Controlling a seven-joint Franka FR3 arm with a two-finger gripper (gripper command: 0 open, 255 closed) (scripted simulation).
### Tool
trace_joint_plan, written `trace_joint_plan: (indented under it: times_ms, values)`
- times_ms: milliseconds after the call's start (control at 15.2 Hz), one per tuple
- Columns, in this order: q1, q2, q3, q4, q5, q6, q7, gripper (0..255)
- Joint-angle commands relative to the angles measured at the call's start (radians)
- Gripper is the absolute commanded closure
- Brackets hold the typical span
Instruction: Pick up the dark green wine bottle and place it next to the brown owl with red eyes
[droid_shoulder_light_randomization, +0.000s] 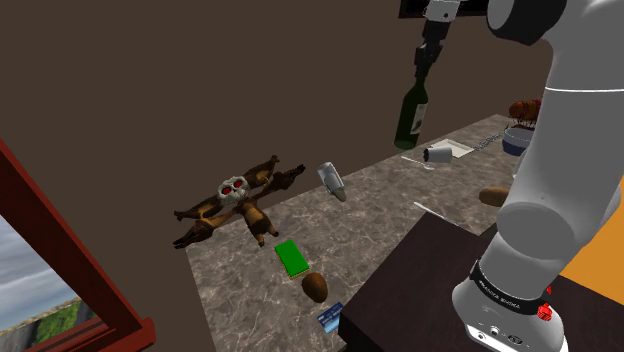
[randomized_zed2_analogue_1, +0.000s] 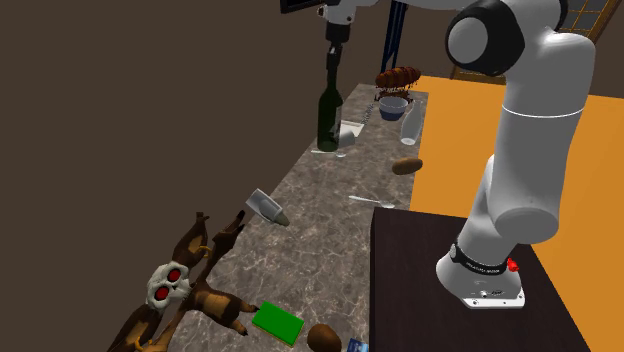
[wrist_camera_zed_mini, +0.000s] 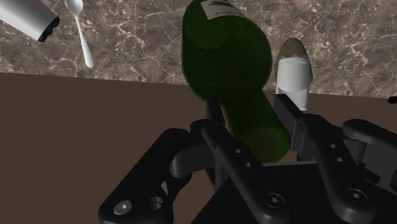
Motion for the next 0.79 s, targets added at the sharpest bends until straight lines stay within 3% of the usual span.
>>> trace_joint_plan:
  times_ms: [0,726]
  values:
    - [-0.003,0.005,0.000,0.034,0.002,-0.030,0.003,255]
    - [-0.050,0.067,-0.005,0.263,0.041,-0.208,0.000,255]
